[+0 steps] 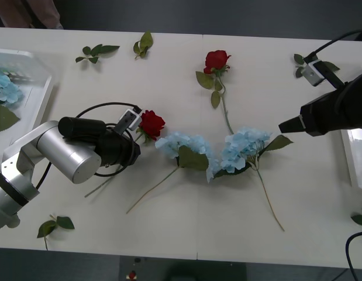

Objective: Put the red flowers into the right box and the blue flowers into the left box

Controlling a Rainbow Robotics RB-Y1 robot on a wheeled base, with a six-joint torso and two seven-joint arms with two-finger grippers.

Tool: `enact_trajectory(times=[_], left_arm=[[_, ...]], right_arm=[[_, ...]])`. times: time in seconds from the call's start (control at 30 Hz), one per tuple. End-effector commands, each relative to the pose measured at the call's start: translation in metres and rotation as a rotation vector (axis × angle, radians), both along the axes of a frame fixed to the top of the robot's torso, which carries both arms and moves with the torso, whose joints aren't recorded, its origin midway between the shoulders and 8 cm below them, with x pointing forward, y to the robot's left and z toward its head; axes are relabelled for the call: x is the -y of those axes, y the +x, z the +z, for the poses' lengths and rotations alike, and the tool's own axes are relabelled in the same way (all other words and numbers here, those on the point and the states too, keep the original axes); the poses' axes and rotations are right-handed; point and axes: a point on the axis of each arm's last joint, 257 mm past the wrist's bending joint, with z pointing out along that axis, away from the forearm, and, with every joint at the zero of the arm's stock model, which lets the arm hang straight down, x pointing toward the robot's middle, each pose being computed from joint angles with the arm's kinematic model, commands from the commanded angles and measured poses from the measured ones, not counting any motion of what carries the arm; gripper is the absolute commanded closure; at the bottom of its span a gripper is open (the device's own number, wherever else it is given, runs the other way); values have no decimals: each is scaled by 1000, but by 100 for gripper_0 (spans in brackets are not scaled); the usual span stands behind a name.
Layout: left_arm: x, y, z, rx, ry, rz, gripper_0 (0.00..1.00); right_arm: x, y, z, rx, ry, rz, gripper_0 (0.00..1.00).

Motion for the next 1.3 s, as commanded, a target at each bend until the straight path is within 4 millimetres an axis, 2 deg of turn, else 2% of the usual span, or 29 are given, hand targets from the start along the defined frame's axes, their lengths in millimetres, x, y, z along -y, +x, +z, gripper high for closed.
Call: enact_trajectory(times=[0.03,0.13,0.27,0.4,0.47,0.5,0.53,0.67,0.77,0.9,1.17,1.3], left_arm=[[16,9,27,57,-64,-9,100],[31,7,53,57,-171,11,100],[54,4,100,64,-320,23,100],[80,-2,154,59,-487,31,100],[91,-4,173,55,-542,31,100],[103,-5,193,58,-589,26,100],[107,-5,201,60,-609,26,100],[139,-4,250,65,-729,24,100],[164,1,295,89,-832,32,100],[190,5,332,97,-944,54,100],[234,8,384,57,-1146,103,100],[246,9,406,68,-1225,126,100]], right_arm=[[-9,-6,12,32,0,8,0],[-16,-9,17,37,19,28,0],[-27,-13,29,49,80,65,0],[-39,-21,52,71,178,117,0],[-43,-24,60,80,209,136,0],[-47,-27,69,91,239,157,0],[-48,-28,72,93,250,163,0],[-57,-35,93,118,315,210,0],[-63,-41,110,139,367,246,0],[-72,-46,127,164,430,277,0],[-89,-43,155,213,525,296,0],[-96,-41,165,226,557,303,0]])
